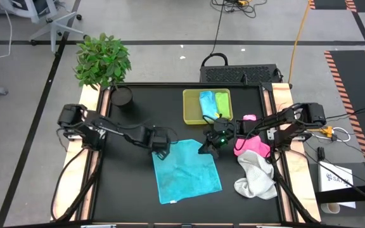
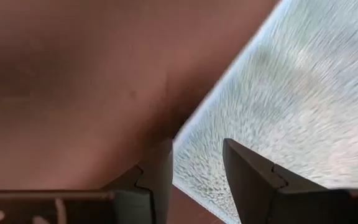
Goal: Fold microfiber towels
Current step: Fold the blue microfiber cloth
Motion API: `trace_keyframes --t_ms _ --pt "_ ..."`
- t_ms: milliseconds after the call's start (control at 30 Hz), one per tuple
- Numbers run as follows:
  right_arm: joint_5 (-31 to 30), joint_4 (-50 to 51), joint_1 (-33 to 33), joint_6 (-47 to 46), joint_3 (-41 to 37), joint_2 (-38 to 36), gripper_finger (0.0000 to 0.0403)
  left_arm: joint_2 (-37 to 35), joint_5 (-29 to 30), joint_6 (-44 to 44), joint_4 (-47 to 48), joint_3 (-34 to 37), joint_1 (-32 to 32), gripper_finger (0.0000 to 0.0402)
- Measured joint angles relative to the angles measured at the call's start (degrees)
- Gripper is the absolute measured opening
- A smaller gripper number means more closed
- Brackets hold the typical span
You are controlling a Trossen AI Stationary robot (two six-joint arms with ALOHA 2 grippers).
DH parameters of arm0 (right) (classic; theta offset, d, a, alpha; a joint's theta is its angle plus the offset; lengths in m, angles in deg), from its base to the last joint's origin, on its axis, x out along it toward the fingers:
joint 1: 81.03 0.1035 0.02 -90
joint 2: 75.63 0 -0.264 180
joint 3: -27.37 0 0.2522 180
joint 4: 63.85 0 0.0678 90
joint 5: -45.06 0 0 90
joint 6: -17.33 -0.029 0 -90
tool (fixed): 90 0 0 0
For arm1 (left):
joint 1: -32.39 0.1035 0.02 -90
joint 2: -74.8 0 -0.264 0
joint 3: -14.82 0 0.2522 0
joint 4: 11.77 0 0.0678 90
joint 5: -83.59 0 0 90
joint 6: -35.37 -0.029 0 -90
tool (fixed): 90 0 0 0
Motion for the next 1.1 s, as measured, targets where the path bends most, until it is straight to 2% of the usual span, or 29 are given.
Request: trace_keyframes --t_ms 133,233,633,933,1100 --pt "0.0 -1.1 0.0 -0.7 0.0 0.0 0.0094 -4.6 1.3 -2.7 2.3 0.0 1.6 0.0143" --pt "-0.1 -1.7 0.0 -0.7 0.0 0.0 0.0095 -5.4 1.2 -4.4 3.6 0.0 2.6 0.0143" --pt "-0.1 -2.1 0.0 -1.7 0.0 0.0 0.0096 -0.1 -8.0 -8.6 3.8 0.1 4.4 0.0143" --pt "-0.1 -2.2 0.0 -1.7 0.0 0.0 0.0096 0.9 -8.2 -10.1 3.6 0.2 4.7 0.0143" --pt "-0.1 -2.2 0.0 -1.7 0.0 0.0 0.0096 0.9 -10.2 -9.3 -0.2 3.8 5.2 0.0143"
